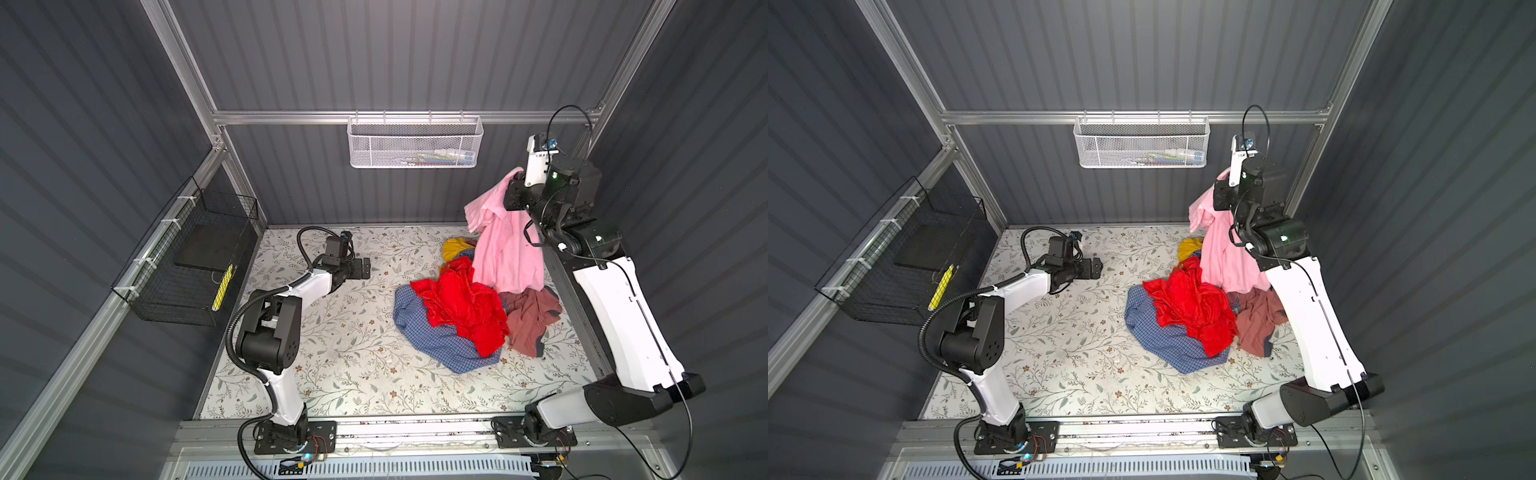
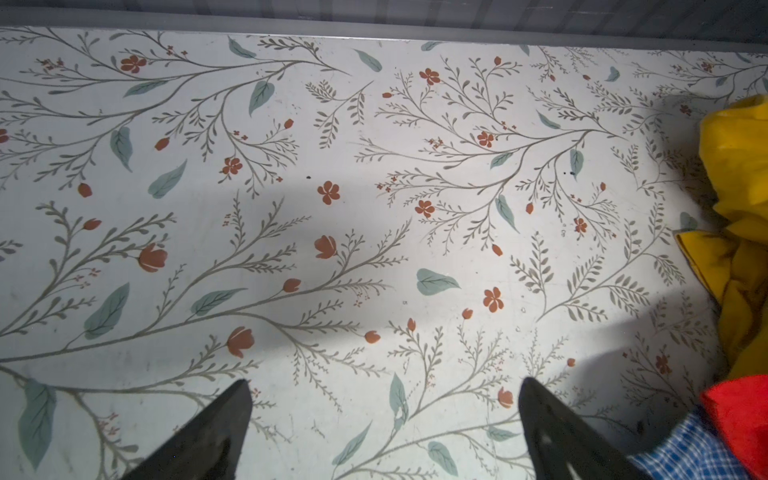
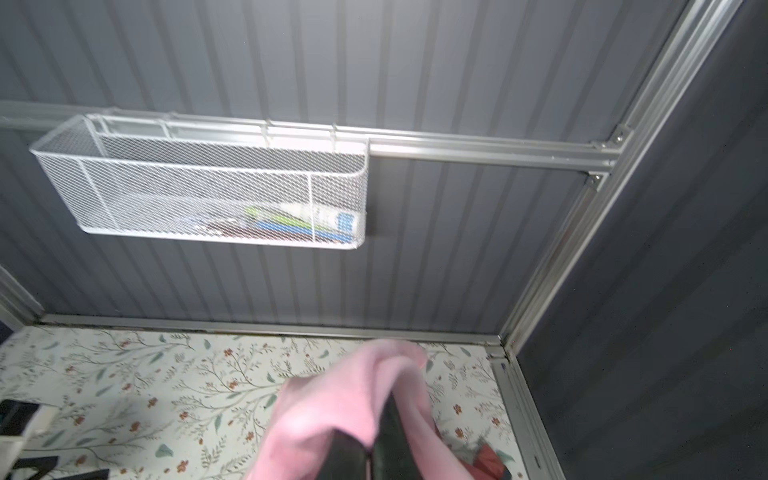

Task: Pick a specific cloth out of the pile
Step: 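Lift the pink sweatshirt high out of the pile with the right gripper, then grasp the hanging pink sweatshirt with the left gripper while the right holds it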

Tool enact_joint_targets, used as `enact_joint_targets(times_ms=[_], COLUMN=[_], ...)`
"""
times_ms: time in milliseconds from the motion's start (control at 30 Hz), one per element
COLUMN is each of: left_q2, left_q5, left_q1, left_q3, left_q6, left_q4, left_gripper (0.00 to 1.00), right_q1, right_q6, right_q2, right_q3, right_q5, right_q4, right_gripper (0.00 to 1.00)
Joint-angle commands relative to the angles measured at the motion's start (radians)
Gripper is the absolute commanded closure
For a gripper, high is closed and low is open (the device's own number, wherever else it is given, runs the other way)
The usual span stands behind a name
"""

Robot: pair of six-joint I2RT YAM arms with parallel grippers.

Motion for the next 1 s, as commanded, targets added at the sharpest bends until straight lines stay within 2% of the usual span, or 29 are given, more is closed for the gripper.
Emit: enact_joint_targets(times_ms=[0,367,600,800,967], left_q2=[0.000,-0.041,-0.084,-0.077,-0.011], left_q5=[0.044,0.166,0.248,0.338,0.392], left_q1=[-0.009,-0.086,-0.135,-0.147,-0.173], left_q3=[0.012,0.053,0.091,0.121,0.175], left_q6=[0.006,-0.047,-0.108,-0.188,-0.234], left_q4=[0.010,0.138,0.273,0.400,0.478], left_gripper=[0.00,0.00,0.00,0.00,0.00], right_q1=[0.013,0.033,0.035,0.038,0.041], right_q6=[0.039,0.286,0.410,0.492,0.563], right_q2=[-0.004,0.124,0.196,0.187,0.168], right_q3=[0.029,0.162,0.193,0.053,-0.089], right_q5=[-0.144,-0.514,-0.647,-0.710,-0.769], right_q4=[0.151,0.289,0.331,0.398,0.467], right_gripper=[1.00,1.00,1.00,1.00,1.00])
